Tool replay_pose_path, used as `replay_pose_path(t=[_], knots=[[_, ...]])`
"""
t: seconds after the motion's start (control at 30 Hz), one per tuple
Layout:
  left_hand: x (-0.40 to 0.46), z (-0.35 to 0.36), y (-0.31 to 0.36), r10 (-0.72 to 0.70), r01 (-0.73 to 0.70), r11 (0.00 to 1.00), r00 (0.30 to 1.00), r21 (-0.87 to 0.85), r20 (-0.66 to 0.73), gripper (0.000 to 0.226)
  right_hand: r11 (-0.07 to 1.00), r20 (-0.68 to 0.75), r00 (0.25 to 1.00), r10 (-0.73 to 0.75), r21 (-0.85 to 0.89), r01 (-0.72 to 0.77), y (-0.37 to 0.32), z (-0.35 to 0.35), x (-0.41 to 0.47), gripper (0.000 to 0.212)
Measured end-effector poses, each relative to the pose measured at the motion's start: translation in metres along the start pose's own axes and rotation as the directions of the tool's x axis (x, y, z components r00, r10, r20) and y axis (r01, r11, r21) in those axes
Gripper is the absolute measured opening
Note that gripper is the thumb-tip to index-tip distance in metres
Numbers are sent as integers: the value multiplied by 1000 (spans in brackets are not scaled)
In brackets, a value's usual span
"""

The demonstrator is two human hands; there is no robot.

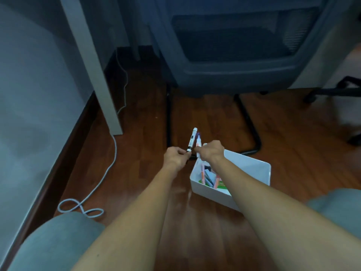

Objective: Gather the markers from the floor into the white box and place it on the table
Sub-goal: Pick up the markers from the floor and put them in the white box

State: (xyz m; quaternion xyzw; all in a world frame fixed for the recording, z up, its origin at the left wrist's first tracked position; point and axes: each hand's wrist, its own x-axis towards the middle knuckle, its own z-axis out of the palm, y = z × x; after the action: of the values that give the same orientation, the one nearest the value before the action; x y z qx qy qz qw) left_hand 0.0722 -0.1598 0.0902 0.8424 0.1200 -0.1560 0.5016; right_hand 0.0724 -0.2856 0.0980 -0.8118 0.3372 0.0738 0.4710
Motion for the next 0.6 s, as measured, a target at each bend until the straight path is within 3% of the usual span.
replay_pose_path(t=[0.1, 0.27, 0.43, 0.6], knots=[[-4, 33, 9, 32, -35, 999, 996, 30, 82, 15, 997, -77, 994, 71, 37, -69, 37, -25, 5, 45], [-10, 73, 12, 61, -77, 994, 981, 82, 182, 21, 990, -118, 983, 138, 30, -135, 86, -48, 8, 33], [-16, 101, -2, 61, -113, 973, 967, 203, 247, 17, 991, -152, 979, 133, 30, -129, 125, -55, 3, 30], [-17, 118, -14, 95, -183, 948, 944, 259, 316, 25, 996, -132, 989, 72, -49, -79, 139, -64, 1, 51]])
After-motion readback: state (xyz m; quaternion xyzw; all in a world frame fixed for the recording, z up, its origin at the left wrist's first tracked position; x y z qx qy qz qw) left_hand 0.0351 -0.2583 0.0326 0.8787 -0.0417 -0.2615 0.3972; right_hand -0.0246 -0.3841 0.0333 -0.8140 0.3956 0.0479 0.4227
